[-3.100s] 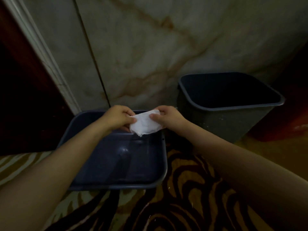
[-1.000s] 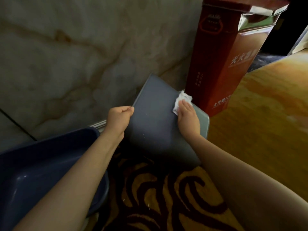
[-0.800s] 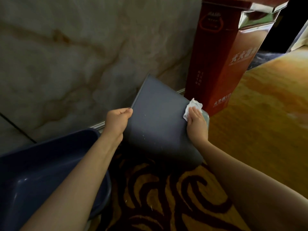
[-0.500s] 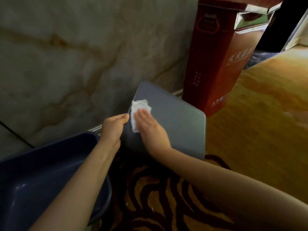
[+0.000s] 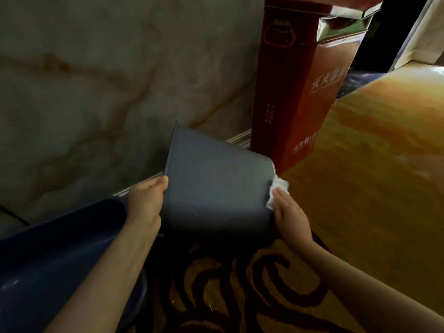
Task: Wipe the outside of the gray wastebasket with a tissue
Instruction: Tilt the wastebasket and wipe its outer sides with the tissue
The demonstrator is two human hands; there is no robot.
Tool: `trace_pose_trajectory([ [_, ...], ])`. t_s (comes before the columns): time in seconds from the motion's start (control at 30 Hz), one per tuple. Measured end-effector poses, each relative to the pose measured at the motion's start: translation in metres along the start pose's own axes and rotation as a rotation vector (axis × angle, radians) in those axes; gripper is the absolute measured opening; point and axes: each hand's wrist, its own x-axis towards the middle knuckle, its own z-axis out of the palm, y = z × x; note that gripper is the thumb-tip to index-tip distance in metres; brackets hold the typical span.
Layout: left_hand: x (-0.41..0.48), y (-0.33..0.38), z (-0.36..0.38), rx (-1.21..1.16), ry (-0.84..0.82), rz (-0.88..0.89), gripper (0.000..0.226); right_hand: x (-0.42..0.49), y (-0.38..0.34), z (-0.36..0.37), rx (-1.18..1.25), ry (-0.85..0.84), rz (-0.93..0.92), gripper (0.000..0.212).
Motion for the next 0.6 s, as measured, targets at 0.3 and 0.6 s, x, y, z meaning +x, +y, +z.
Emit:
trace_pose_trajectory([
  [0.3,-0.005,-0.008,0.003,0.043,0.002,0.112,0.012,0.033,-0.119,0.024,0.195,-0.027,-0.367,0.047],
  [0.6,-0.015,-0.008,0.009,0.122,-0.050,0.288,0.030,0.112,-0.131,0.004,0.105,0.026,-0.462,0.050],
])
